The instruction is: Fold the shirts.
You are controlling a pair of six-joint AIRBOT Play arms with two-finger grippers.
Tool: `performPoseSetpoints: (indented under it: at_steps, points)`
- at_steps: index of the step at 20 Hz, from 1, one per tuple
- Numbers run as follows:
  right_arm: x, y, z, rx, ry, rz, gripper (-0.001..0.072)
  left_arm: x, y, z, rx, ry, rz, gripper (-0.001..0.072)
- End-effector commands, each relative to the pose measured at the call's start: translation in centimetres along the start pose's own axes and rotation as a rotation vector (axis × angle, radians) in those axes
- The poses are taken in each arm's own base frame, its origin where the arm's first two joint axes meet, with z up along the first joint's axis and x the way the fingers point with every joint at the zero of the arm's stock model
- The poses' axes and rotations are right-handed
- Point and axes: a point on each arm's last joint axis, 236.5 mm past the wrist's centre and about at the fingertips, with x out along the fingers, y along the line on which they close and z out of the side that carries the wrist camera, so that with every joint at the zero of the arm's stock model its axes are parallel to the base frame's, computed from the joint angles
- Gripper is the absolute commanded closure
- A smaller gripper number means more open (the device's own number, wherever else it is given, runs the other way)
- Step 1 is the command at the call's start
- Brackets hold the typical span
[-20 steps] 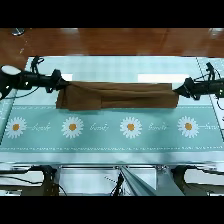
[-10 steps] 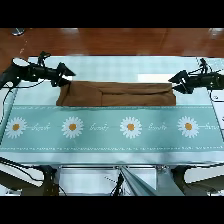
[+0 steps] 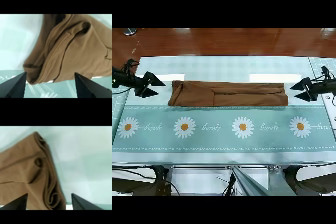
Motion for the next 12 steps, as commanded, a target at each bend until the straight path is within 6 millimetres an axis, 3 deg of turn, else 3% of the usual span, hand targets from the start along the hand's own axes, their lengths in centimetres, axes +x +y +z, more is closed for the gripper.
performPoseSetpoints:
  at_steps: [1, 3, 7, 8, 10, 11, 12]
  points:
    - [2.3, -0.7, -1.4, 0.017, 0.075, -0.012, 0.0084, 0.9, -0.8, -1.0, 0.075, -0.168, 0.021, 0.0003]
    - [4.4, 1.5, -1.7, -0.003, 0.097, 0.048, 0.0084, 2.5, -2.6, -2.2, 0.130, -0.245, 0.039, 0.0003]
    - [7.7, 4.5, -1.9, -0.053, 0.097, 0.076, 0.0098, 6.1, -8.1, -6.4, 0.291, -0.172, 0.011, 0.0003]
    - [7.9, 5.0, -1.9, -0.066, 0.096, 0.074, 0.0192, 6.8, -9.3, -7.3, 0.328, -0.157, 0.003, 0.0003]
    - [6.9, 6.2, -2.6, -0.129, 0.126, 0.089, 0.0686, 7.4, -11.4, -8.2, 0.382, -0.149, -0.013, 0.0007]
    - [5.5, 6.6, -2.9, -0.173, 0.124, 0.082, 0.0691, 7.4, -12.2, -8.2, 0.401, -0.155, -0.020, 0.0043]
    - [3.9, 6.7, -3.2, -0.217, 0.119, 0.054, 0.0691, 7.4, -13.0, -8.3, 0.419, -0.157, -0.029, 0.0334]
